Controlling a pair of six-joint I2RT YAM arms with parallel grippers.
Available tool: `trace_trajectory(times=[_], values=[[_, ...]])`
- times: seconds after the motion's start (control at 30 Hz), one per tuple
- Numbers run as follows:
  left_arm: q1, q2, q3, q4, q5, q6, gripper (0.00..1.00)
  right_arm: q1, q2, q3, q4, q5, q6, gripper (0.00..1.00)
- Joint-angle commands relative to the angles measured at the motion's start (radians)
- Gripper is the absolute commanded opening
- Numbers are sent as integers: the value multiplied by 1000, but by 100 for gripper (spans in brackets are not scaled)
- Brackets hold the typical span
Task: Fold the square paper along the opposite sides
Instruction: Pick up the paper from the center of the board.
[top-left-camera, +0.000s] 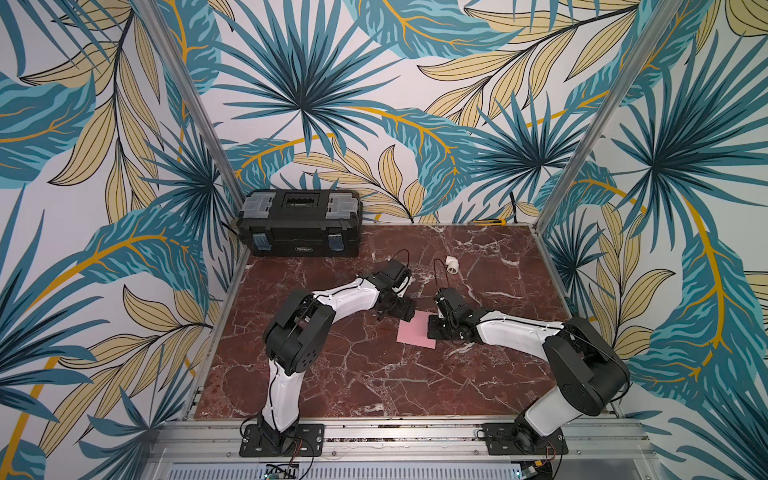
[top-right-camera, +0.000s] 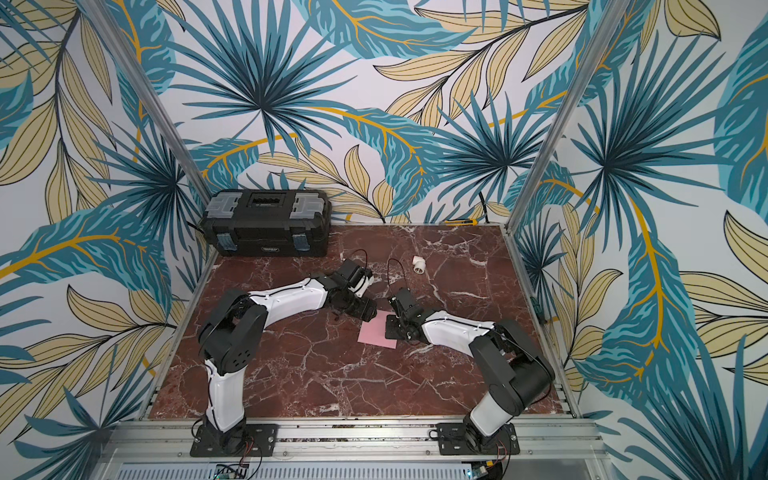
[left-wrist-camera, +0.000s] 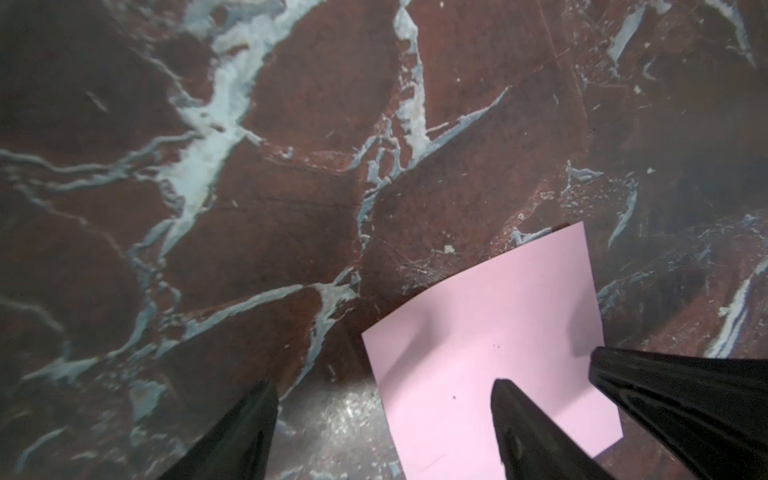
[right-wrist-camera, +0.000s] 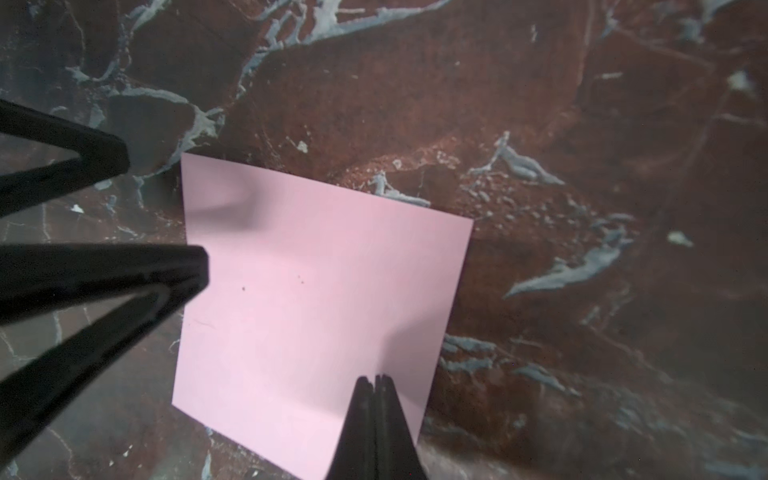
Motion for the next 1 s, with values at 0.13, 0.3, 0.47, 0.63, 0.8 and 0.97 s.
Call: trace_trajectory(times=[0.13, 0.3, 0.47, 0.63, 0.8, 0.97], values=[[-3, 40, 9, 37, 49, -7, 79, -13, 50, 0, 35, -22, 23, 0], [-3, 43, -9, 43, 60, -10, 76, -21, 51, -8, 35, -22, 25, 0], [-4, 33, -45, 68, 81, -29, 72, -24, 47, -15, 37, -23, 24, 0], [-4, 12, -100, 114, 102, -51, 68, -24, 50, -17, 40, -29, 25, 0], [-4, 1, -129, 131, 108, -63, 65, -23, 54, -18, 49, -38, 28, 0], [-4, -13, -150, 142, 107, -69, 62, -24, 58, -17, 54, -42, 29, 0]])
